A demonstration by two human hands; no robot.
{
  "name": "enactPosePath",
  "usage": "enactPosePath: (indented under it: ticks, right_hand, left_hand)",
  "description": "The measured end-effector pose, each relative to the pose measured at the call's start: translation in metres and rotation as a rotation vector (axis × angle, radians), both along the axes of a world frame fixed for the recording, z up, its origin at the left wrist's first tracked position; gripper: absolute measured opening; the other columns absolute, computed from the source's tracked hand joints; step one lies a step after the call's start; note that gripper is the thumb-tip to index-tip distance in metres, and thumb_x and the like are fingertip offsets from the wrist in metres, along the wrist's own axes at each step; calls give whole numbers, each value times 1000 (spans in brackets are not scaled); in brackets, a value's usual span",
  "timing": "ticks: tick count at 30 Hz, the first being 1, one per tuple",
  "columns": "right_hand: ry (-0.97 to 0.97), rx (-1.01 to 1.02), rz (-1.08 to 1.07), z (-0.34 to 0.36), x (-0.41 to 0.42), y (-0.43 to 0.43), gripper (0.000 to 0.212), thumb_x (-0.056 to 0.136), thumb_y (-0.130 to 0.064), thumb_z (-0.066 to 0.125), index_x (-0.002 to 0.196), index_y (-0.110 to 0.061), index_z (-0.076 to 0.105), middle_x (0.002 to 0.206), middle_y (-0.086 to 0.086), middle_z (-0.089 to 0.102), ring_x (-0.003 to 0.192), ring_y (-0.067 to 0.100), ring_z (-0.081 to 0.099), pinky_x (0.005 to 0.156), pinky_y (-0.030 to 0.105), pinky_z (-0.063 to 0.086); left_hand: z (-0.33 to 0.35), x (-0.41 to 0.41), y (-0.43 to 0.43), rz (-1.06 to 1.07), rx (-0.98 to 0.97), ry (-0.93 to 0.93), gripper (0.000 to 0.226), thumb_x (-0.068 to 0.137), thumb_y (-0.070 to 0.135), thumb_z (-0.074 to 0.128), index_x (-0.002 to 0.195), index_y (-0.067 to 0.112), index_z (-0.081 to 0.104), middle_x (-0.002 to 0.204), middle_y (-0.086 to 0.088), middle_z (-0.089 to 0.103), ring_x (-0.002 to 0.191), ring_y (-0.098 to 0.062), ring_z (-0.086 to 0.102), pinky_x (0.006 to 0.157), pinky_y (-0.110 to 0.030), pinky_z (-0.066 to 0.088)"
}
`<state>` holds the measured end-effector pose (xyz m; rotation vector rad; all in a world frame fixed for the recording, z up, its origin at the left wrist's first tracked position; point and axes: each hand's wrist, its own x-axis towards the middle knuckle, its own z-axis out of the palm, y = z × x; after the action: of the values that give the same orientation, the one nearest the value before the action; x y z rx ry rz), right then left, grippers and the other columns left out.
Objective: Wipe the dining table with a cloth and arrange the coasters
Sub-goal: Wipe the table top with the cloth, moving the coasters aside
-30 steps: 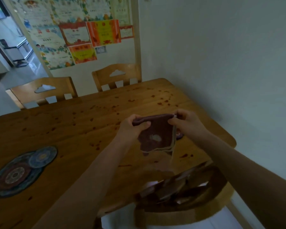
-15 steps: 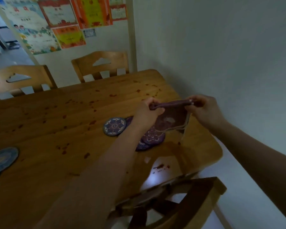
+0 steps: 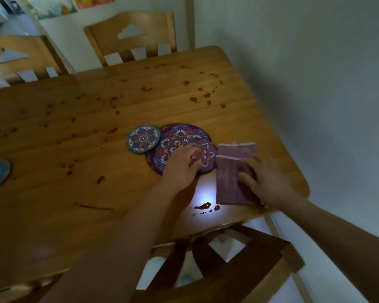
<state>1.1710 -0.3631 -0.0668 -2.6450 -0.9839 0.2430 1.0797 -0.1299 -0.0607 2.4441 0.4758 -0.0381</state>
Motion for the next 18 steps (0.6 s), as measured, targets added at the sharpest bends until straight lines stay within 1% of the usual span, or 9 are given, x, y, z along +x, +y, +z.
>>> enactPosePath:
  ticks: [2, 4, 5, 7, 10, 12, 15, 17, 18]
  right_hand:
    - [31, -91, 44, -14, 1, 17, 70, 90, -61, 39, 148, -22, 34, 156, 14, 25, 144, 31, 20, 115, 43, 20]
    - [59, -226, 116, -33, 1, 28, 91, 81, -77, 11, 156, -26, 5, 164, 10, -5, 150, 27, -9, 119, 46, -2]
    - [21, -272, 150, -42, 3, 28, 96, 78, -81, 0, 156, -26, -3, 163, 9, -10, 149, 26, -14, 119, 46, -7]
    - [-80, -272, 146, -55, 8, 21, 98, 79, -82, -6, 157, -23, 1, 164, 10, -4, 150, 25, -9, 120, 47, -6]
    - [-141, -234, -36, -62, 12, 13, 91, 88, -75, 5, 156, -15, 15, 162, 14, 12, 150, 29, 7, 120, 50, 3]
    - [-133, -215, -124, -63, 6, 13, 87, 90, -71, 10, 155, -13, 18, 161, 16, 15, 150, 31, 10, 120, 49, 5]
    - [-152, -207, 42, -65, -14, 2, 81, 94, -66, 15, 153, -11, 25, 160, 15, 20, 149, 31, 14, 119, 48, 11]
    - [-169, -228, 186, -67, -18, -12, 75, 97, -61, 14, 153, -12, 27, 160, 13, 22, 149, 27, 16, 119, 49, 15]
    - [-175, -228, 196, -67, -13, -17, 72, 98, -57, 12, 153, -13, 27, 160, 12, 23, 149, 26, 16, 119, 48, 16]
  left_hand:
    - [-13, 5, 11, -43, 110, 100, 53, 100, 35, 47, 151, 28, 32, 162, 0, 18, 150, -24, 8, 120, -47, 10]
    - [-33, 3, 20, -82, 189, 183, 57, 103, 42, 37, 155, 32, 16, 164, 4, 0, 150, -20, -7, 119, -47, -1]
    - [-42, 0, 23, -85, 200, 188, 57, 104, 45, 32, 155, 34, 11, 164, 6, -6, 150, -18, -12, 119, -44, -6]
    - [-56, -4, 26, -82, 197, 155, 56, 104, 47, 27, 155, 36, 6, 163, 10, -12, 148, -13, -17, 116, -38, -14]
    - [-61, -6, 26, -86, 185, 143, 56, 104, 48, 25, 155, 37, 5, 162, 11, -14, 147, -12, -20, 114, -35, -19]
    - [-59, -5, 25, -75, 179, 134, 56, 104, 47, 26, 155, 37, 5, 162, 11, -14, 147, -11, -20, 113, -34, -20]
    - [-53, -4, 19, -23, 141, 115, 54, 103, 41, 34, 153, 35, 15, 163, 11, -6, 149, -12, -14, 116, -36, -16]
    - [-49, 1, 15, 34, 180, 102, 50, 101, 39, 38, 149, 33, 27, 162, 7, 9, 149, -16, -1, 119, -39, -6]
    - [-47, 4, 14, 65, 225, 81, 46, 100, 39, 39, 145, 31, 35, 159, 5, 19, 148, -19, 8, 119, -41, 2]
